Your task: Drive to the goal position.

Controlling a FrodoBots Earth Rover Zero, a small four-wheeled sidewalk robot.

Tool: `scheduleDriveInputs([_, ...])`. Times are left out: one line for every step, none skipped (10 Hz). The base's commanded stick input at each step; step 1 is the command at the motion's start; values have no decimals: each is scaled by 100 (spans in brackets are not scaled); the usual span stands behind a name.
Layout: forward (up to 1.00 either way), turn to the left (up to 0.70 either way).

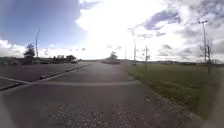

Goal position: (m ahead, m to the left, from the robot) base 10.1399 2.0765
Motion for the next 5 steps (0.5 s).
scheduleDriveInputs([100,0])
scheduleDriveInputs([100,0])
scheduleDriveInputs([100,0])
scheduleDriveInputs([100,0])
scheduleDriveInputs([100,0])
